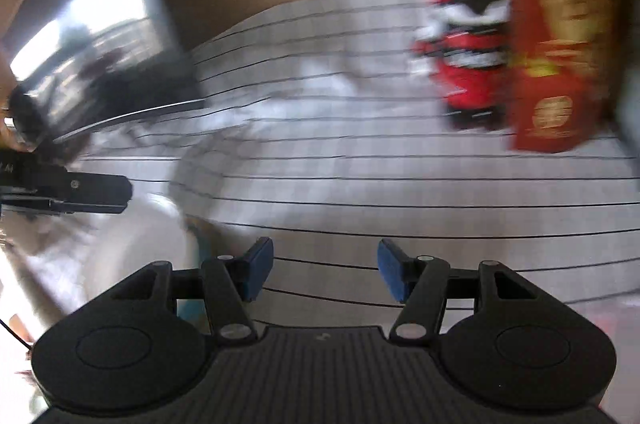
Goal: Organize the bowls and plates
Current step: 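Move both tools to the white-and-red foil tray and close on its rim, then lift the foil tray with both tools and carry it over the bowl stack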
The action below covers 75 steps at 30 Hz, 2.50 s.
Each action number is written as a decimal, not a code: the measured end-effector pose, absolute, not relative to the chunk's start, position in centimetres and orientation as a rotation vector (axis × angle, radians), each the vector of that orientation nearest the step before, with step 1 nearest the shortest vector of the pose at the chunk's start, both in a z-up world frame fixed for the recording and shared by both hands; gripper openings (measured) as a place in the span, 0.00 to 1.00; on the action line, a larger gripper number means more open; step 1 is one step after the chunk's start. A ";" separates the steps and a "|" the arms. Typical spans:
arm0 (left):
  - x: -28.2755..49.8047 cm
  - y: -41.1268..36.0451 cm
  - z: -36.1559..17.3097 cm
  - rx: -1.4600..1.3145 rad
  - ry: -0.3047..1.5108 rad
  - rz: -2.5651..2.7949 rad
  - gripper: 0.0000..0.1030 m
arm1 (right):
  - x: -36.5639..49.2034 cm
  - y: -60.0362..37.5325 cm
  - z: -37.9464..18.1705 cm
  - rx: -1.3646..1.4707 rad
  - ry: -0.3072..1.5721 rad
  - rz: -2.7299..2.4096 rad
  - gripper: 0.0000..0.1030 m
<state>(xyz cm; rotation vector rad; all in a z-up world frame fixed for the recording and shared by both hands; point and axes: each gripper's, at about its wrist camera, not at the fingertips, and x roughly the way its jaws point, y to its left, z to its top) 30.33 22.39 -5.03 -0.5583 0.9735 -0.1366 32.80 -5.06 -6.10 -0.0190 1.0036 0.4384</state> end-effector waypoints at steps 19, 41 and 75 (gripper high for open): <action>38.5 -6.9 -16.6 -0.382 1.230 -0.483 0.33 | 26.9 -33.7 -10.9 0.100 1.016 -0.181 0.59; 36.8 3.3 -16.7 -0.376 1.191 -0.189 0.27 | 30.0 -24.7 -12.6 0.308 1.109 0.283 0.26; 30.5 11.7 -19.5 -0.434 1.243 0.041 0.24 | 30.2 -12.5 -18.5 0.180 1.337 0.568 0.29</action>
